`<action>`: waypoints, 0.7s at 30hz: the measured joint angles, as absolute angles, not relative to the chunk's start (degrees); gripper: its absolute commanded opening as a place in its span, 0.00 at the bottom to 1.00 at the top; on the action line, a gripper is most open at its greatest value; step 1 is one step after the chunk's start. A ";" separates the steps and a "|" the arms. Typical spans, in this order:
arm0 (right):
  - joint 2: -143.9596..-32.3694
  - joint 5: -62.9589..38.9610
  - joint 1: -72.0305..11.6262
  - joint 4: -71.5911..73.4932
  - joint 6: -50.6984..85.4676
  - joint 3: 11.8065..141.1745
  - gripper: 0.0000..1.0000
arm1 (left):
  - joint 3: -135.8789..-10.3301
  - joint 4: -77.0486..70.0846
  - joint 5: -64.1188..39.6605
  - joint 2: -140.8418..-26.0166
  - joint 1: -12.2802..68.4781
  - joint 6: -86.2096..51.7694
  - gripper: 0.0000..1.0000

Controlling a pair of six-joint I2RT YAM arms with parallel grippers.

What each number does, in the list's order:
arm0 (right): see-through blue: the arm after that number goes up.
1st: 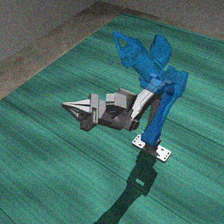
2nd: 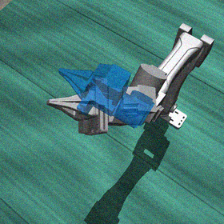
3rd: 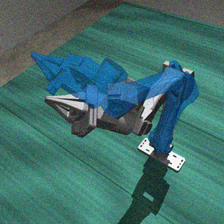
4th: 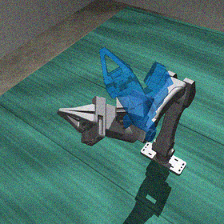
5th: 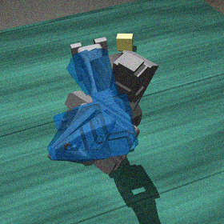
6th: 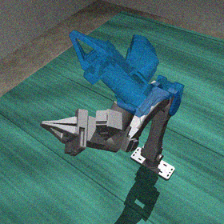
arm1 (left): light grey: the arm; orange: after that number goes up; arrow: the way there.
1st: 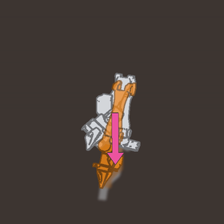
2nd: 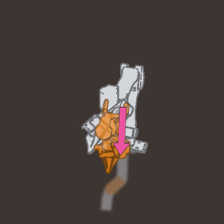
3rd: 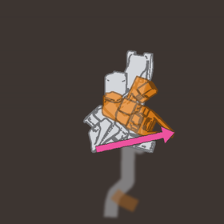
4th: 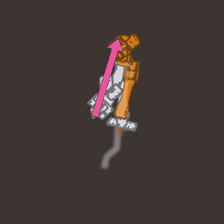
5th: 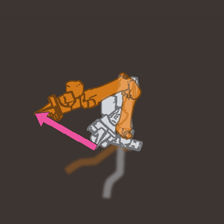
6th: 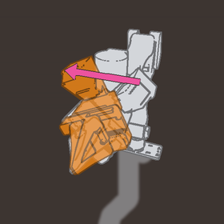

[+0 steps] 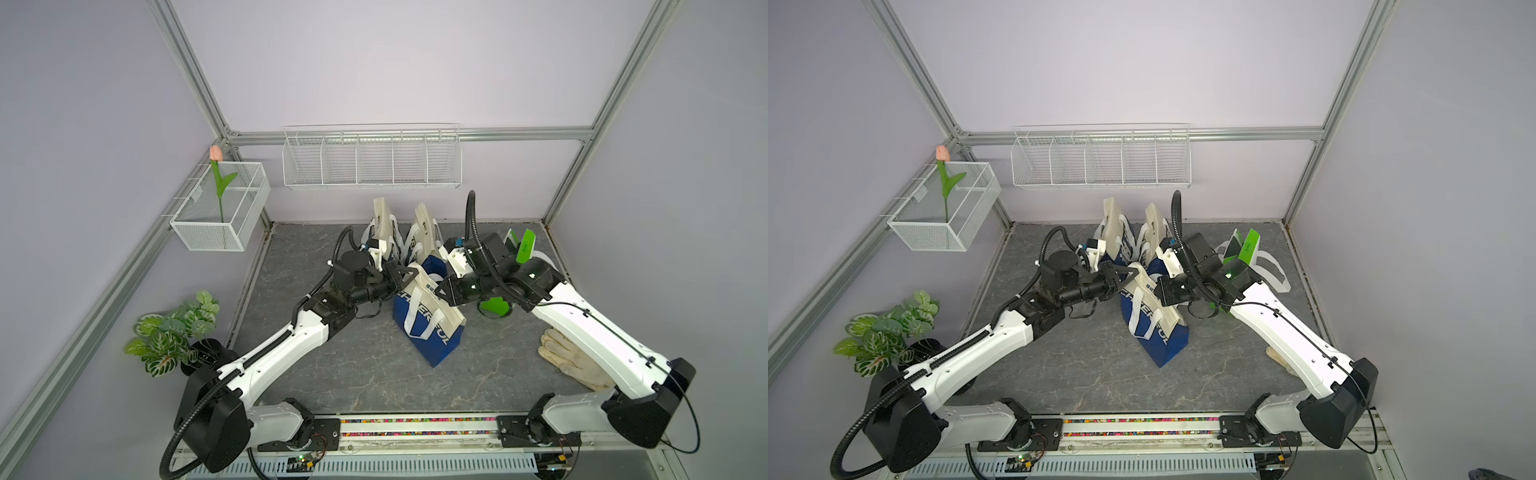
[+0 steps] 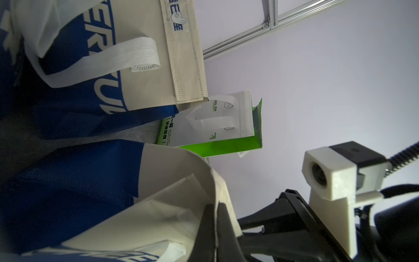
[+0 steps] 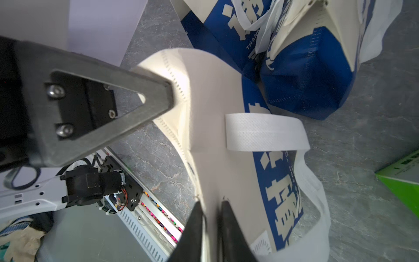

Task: Open the takeout bag
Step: Open the takeout bag at the center of the board.

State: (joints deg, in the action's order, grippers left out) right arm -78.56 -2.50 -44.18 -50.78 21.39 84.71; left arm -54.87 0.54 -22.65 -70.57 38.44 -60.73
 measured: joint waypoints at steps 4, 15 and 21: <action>-78.35 7.31 -48.73 -51.92 20.88 86.21 0.55 | -54.89 4.97 -20.91 -68.20 38.44 -60.58 0.00; -73.58 24.91 -59.02 -51.81 17.26 86.37 0.89 | -55.51 10.39 -19.42 -65.73 38.44 -60.82 0.00; -80.42 35.14 -66.08 -52.58 13.56 89.97 0.96 | -55.51 10.39 -19.53 -65.67 38.44 -61.82 0.00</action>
State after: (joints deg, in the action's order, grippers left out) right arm -80.42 35.14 -66.08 -52.58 13.56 89.97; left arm -55.51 10.39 -19.53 -65.67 38.44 -61.82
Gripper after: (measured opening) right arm 0.935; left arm 0.045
